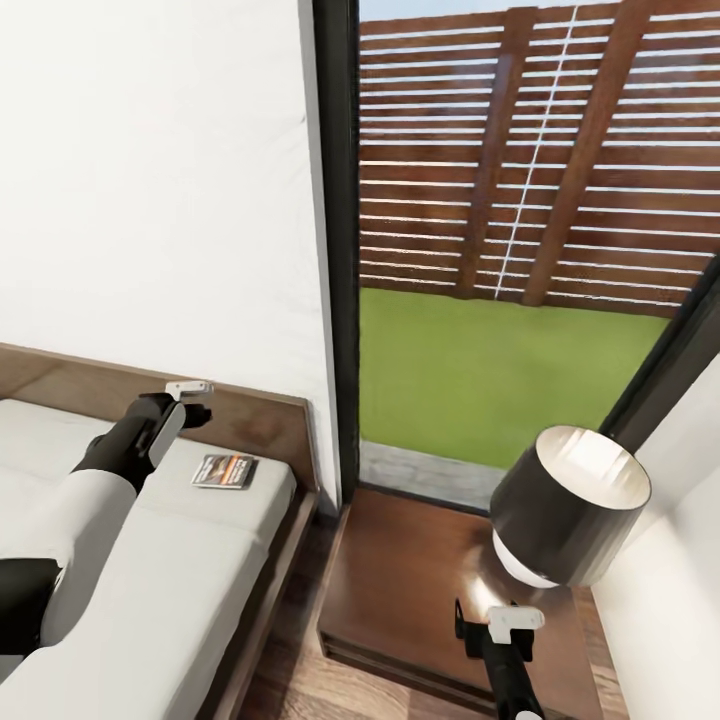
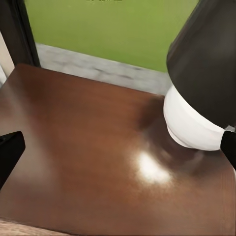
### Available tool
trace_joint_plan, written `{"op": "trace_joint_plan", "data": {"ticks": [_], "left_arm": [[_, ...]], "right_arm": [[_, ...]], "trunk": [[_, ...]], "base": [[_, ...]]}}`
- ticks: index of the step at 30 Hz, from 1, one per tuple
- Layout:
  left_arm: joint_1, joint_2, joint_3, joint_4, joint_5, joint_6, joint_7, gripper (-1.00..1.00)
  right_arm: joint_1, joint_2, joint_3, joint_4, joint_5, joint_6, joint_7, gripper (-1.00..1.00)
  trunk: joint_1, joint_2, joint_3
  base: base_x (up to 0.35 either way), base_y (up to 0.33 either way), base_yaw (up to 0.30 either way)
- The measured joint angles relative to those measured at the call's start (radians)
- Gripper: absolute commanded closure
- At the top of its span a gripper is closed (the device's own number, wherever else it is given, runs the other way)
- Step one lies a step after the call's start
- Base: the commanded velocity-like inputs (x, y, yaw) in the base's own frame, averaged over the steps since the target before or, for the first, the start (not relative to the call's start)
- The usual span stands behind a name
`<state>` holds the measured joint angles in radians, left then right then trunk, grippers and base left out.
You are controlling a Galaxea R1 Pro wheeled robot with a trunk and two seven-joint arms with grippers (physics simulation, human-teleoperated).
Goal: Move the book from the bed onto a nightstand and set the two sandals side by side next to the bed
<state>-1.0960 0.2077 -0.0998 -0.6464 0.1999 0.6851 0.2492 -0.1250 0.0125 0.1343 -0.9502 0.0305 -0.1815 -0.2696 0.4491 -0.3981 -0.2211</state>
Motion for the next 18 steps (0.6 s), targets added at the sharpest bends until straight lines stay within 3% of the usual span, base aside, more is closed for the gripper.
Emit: {"op": "trace_joint_plan", "data": {"ticks": [6, 18], "left_arm": [[0.000, 0.001, 0.000, -0.001, -0.002, 0.000, 0.001, -1.00], [0.000, 0.001, -0.001, -0.001, -0.001, 0.000, 0.001, -1.00]], "right_arm": [[0.000, 0.000, 0.000, 0.000, 0.000, 0.000, -0.002, -1.00], [0.000, 0.000, 0.001, 0.000, 0.000, 0.000, -0.002, -1.00]], "trunk": [[0.000, 0.000, 0.000], [0.000, 0.000, 0.002]], "base": [[0.056, 0.000, -0.089], [0.004, 0.000, -0.259]]}}
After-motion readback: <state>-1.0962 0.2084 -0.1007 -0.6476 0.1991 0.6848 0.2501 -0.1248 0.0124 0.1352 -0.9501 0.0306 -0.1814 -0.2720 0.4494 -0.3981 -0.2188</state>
